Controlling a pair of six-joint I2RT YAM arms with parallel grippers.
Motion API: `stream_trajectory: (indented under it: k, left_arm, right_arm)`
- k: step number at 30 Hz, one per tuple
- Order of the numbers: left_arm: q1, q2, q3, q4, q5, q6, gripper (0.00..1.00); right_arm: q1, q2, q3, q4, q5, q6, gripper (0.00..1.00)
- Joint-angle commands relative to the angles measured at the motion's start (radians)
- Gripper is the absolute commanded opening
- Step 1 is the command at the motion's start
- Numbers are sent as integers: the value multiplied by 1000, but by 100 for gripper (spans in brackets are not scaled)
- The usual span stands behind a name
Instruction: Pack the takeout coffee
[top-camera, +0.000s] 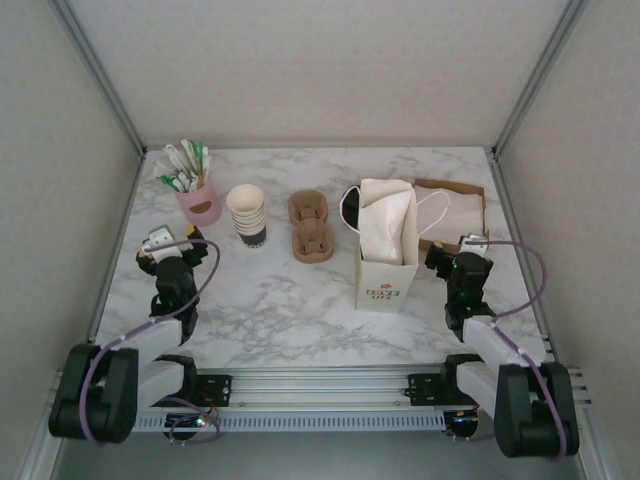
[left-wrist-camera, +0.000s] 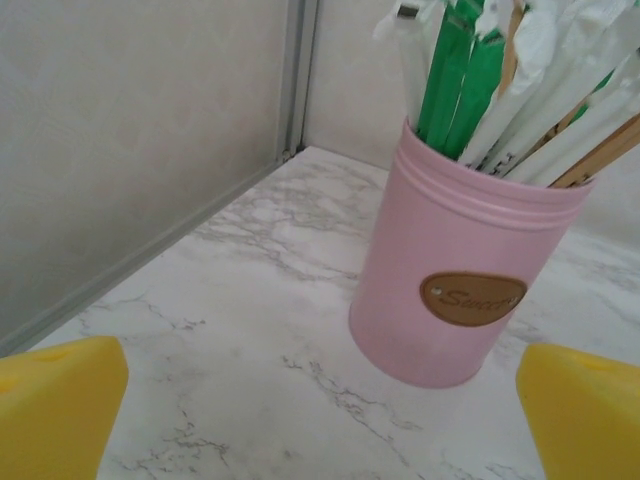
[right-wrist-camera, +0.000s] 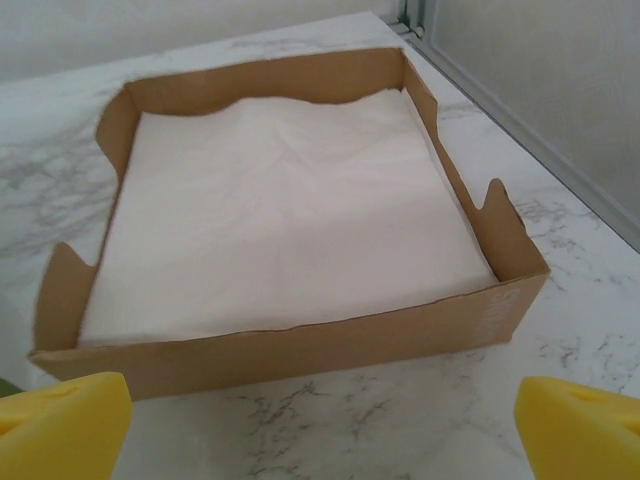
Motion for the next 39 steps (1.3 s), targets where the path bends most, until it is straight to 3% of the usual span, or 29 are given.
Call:
stream_trajectory:
  k: [1,5,11,14,16,25,35,39]
  left_arm:
    - [8,91,3,167,27,0,99]
    - [8,191,14,260,25,6,100]
    - [6,319,19,376,22,21,100]
    - [6,330,27,369,40,28,100]
    - [7,331,28,369,45,30,100]
    - [7,337,-47,503,183,79,100]
    - [34,384,25,411,191,50,100]
    - [46,384,37,386,205,37,100]
  right_arm:
    - [6,103,26,167,35,-50,99]
    - [9,207,57,246,15,-83,99]
    - [13,285,131,212,-33,-86,99]
    - [20,379,82,415,-118,-108,99]
    - [48,399,128,338,-115,-141,99]
    - [107,400,-1,577,-163,-236,99]
    - [91,489,64,555,-125,-203,99]
    - [74,482,125,427,-88,-160,99]
